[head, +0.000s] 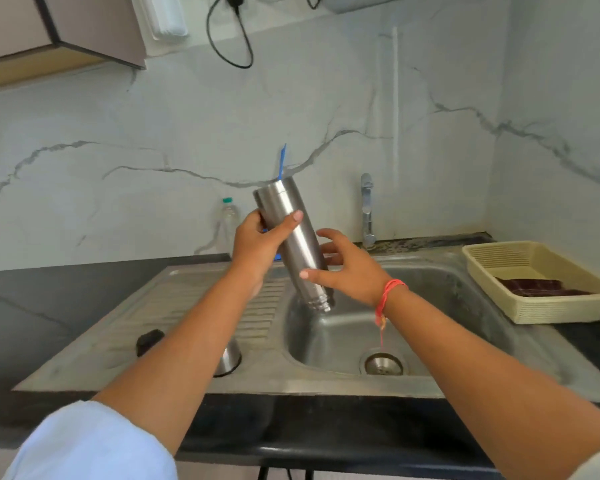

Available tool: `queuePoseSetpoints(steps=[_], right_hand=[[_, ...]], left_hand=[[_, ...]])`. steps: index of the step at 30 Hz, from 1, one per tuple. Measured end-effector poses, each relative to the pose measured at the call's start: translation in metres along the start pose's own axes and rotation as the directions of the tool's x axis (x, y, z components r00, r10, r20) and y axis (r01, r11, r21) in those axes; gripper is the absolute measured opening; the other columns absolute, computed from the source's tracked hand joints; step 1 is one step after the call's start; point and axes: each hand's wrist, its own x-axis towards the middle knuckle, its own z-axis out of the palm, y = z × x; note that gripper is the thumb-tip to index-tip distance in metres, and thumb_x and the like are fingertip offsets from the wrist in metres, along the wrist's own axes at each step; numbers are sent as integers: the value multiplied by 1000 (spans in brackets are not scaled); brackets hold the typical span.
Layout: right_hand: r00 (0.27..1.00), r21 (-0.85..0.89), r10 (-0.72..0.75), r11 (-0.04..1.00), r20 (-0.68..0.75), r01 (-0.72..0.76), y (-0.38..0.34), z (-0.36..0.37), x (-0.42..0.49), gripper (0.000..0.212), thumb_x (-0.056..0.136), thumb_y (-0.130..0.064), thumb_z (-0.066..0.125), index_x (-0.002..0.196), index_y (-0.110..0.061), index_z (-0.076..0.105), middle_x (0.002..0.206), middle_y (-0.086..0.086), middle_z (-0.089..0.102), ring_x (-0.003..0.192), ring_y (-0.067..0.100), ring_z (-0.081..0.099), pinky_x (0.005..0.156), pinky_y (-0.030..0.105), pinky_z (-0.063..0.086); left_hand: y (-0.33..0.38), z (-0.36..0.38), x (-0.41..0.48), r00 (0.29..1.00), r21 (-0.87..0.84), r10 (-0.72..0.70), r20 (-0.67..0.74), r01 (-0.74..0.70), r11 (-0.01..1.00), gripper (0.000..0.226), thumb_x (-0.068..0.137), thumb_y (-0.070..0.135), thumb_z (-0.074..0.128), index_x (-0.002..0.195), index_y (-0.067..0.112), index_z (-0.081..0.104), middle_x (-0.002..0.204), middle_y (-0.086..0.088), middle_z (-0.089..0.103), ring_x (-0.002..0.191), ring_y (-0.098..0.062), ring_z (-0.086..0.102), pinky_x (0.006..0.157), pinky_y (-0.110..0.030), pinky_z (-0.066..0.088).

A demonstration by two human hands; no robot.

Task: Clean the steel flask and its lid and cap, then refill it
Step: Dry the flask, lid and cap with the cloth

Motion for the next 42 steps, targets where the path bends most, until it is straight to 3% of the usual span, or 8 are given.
queuePoseSetpoints(steps=[8, 14, 20, 23, 27, 32, 36, 42], right_hand=[[975, 48, 94, 995, -202, -86, 61, -40, -28, 63, 72, -36, 84, 130, -36, 58, 112, -7, 69, 99, 9, 69, 88, 39, 60], [949, 101, 144, 988, -281, -120, 90, -52, -34, 57, 74, -43, 79, 128, -40, 62, 109, -8, 72, 100, 9, 70, 89, 40, 60], [972, 49, 183, 983, -144, -178, 87, -61, -35, 61, 76, -37, 81, 133, -40, 60, 112, -10, 73, 105, 7, 69, 93, 37, 59], [933, -86, 272, 950, -237, -299, 77, -75, -37, 62, 72, -46, 87, 126, -25, 65, 110, -7, 72, 101, 6, 68, 94, 30, 56], [860, -380, 165, 845, -483, -376, 49, -123, -45, 16, 83, -36, 80, 88, -21, 77, 87, -4, 75, 84, 12, 67, 83, 28, 54], [781, -661, 337, 416, -526, -625, 52, -209, -49, 18, 95, -20, 61, 102, -12, 75, 96, 10, 73, 90, 29, 67, 89, 41, 56], [742, -836, 534, 112, -406, -537, 76, -236, -63, 34, 93, -18, 66, 126, -15, 67, 119, 9, 69, 105, 28, 65, 94, 39, 53], [667, -843, 704, 185, -245, -505, 91, -244, -70, 71, 88, -34, 75, 151, -25, 43, 152, 2, 49, 134, 26, 49, 110, 41, 43]], left_hand=[[-48, 91, -11, 973, -48, -114, 201, 126, 991, 58, 82, 49, 81, 130, 21, 63, 119, 4, 75, 110, -13, 72, 97, -37, 57], [-87, 115, -26, 847, -28, -345, 405, 389, 921, 56, 83, 43, 82, 130, 20, 62, 118, -1, 76, 107, -21, 74, 101, -50, 57], [-100, 121, -29, 889, -105, -318, 330, 369, 923, 49, 86, 36, 83, 129, 26, 63, 116, 0, 76, 100, -17, 76, 86, -43, 63], [-103, 123, -28, 905, -128, -326, 271, 370, 920, 47, 87, 37, 81, 128, 25, 63, 116, 0, 75, 96, -14, 77, 83, -41, 63], [-103, 120, -26, 914, -206, -344, 216, 387, 899, 48, 89, 40, 79, 130, 23, 60, 121, 0, 72, 98, -13, 75, 80, -38, 63], [-102, 114, -25, 920, -242, -336, 203, 380, 893, 54, 91, 41, 76, 136, 22, 56, 123, 0, 70, 102, -13, 72, 80, -36, 61], [-105, 111, -22, 919, -262, -344, 193, 386, 885, 53, 90, 39, 77, 136, 22, 55, 125, -1, 69, 104, -14, 71, 79, -37, 61], [-109, 110, -20, 921, -241, -335, 198, 377, 894, 58, 88, 42, 78, 137, 23, 54, 126, 0, 69, 108, -16, 70, 80, -36, 61]])
